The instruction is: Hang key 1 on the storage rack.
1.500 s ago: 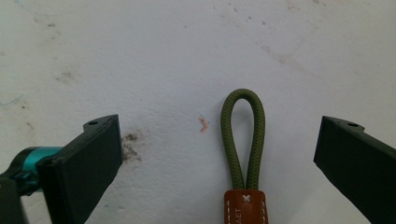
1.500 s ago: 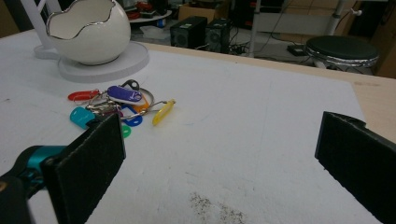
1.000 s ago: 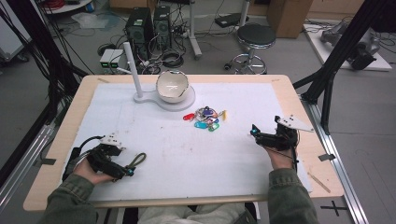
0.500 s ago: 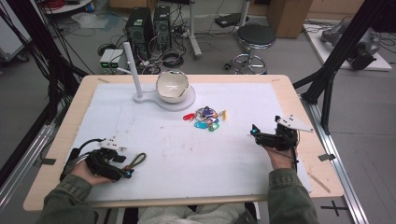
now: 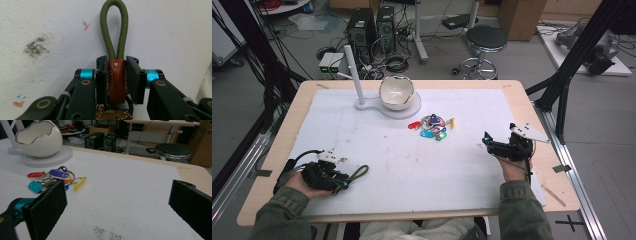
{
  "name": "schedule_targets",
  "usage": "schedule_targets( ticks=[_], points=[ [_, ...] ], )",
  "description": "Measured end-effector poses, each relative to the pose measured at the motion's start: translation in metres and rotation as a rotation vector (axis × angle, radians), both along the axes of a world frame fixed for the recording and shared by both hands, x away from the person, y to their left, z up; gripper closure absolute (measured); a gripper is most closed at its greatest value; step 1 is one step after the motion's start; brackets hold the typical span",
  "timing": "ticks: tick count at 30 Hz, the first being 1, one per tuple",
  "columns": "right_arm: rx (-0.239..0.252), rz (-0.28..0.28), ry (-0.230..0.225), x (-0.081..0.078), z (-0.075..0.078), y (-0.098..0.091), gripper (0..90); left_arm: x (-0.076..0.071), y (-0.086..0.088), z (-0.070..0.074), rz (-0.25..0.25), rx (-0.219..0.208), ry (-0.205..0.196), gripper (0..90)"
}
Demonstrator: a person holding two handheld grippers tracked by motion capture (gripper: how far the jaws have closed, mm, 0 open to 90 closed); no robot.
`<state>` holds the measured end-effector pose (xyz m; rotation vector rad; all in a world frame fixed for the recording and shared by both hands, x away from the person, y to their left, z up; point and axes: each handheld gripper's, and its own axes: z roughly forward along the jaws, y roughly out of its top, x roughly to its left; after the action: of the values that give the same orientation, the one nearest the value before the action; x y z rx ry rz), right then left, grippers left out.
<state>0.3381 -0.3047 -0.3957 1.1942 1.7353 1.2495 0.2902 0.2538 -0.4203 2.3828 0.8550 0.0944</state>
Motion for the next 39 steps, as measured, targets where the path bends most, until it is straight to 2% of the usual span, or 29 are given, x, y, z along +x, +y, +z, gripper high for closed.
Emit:
schedule_targets(
  ticks=[4, 6, 10, 13, 17, 20, 23, 31, 35, 39],
  points=[
    [-0.006, 0.002, -0.002, 0.000, 0.000, 0.000, 0.7, 0.001, 0.001, 0.001, 0.002, -0.014, 0.006, 71.6],
    [-0.006, 0.006, 0.004, 0.000, -0.001, 0.001, 0.7, 0.001, 0.003, 0.003, 0.006, -0.038, 0.000, 71.6],
    [-0.010, 0.006, 0.004, 0.000, -0.001, 0.001, 0.7, 0.002, 0.008, 0.008, 0.049, -0.110, 0.005, 71.7],
    [-0.008, 0.006, -0.002, -0.001, 0.000, 0.001, 0.7, 0.004, 0.010, 0.010, 0.075, -0.130, -0.001, 71.7],
    [-0.008, 0.006, 0.004, 0.000, 0.000, 0.001, 0.7, 0.007, 0.012, 0.013, 0.124, -0.131, -0.023, 71.6],
    [-0.015, 0.010, 0.003, 0.001, -0.001, 0.002, 0.7, 0.010, 0.015, 0.015, 0.138, -0.151, -0.020, 71.6],
    [-0.019, 0.011, 0.005, 0.001, -0.001, 0.002, 0.7, 0.014, 0.017, 0.018, 0.162, -0.154, -0.031, 71.6],
    [-0.041, 0.015, 0.016, 0.001, -0.002, 0.003, 0.7, 0.023, 0.020, 0.021, 0.207, -0.179, -0.026, 71.5],
    [-0.036, 0.012, 0.016, 0.000, -0.002, 0.002, 0.7, 0.029, 0.021, 0.028, 0.222, -0.171, -0.034, 71.5],
    [-0.034, 0.011, 0.011, 0.000, -0.002, 0.002, 0.7, 0.035, 0.022, 0.036, 0.254, -0.190, -0.033, 71.5]
  ],
)
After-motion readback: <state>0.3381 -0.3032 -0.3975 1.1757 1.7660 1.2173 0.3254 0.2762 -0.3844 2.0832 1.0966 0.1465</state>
